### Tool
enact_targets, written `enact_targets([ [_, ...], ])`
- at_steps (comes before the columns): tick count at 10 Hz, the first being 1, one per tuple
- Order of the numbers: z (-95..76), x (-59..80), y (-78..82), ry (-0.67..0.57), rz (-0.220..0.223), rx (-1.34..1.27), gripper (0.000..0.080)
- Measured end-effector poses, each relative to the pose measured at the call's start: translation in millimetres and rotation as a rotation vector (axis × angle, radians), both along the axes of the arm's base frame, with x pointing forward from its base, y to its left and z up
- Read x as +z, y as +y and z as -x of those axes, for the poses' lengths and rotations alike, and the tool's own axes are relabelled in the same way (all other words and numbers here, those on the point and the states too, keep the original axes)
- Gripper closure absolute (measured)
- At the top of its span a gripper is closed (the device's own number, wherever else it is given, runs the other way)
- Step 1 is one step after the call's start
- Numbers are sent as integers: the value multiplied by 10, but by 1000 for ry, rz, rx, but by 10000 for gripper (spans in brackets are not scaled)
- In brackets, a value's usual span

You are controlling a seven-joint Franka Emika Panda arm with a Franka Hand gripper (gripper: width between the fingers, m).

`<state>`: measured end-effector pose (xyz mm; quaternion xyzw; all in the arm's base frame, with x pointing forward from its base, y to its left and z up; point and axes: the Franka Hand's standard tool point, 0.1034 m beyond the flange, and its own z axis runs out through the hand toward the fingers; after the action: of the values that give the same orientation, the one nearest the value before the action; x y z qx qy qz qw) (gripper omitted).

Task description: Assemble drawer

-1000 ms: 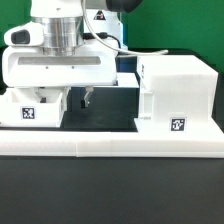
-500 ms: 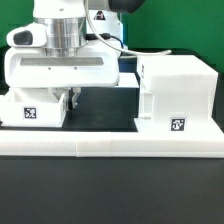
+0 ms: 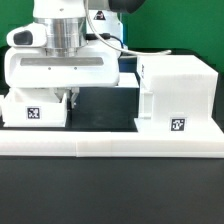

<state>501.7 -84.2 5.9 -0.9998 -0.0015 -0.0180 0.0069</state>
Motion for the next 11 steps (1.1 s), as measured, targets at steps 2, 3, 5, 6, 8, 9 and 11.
enact_targets([
  [2, -4, 3, 13, 0, 2, 10, 758],
  [3, -29, 28, 87, -2, 10, 62, 758],
  [5, -34, 208, 279, 16, 3, 179, 758],
  [6, -15, 291, 328, 32, -8, 235, 757],
  [8, 15, 344, 330, 60, -27, 309, 757],
  [9, 20, 336, 332, 62, -28, 309, 757],
  [11, 26, 325, 326, 63, -25, 386, 757],
])
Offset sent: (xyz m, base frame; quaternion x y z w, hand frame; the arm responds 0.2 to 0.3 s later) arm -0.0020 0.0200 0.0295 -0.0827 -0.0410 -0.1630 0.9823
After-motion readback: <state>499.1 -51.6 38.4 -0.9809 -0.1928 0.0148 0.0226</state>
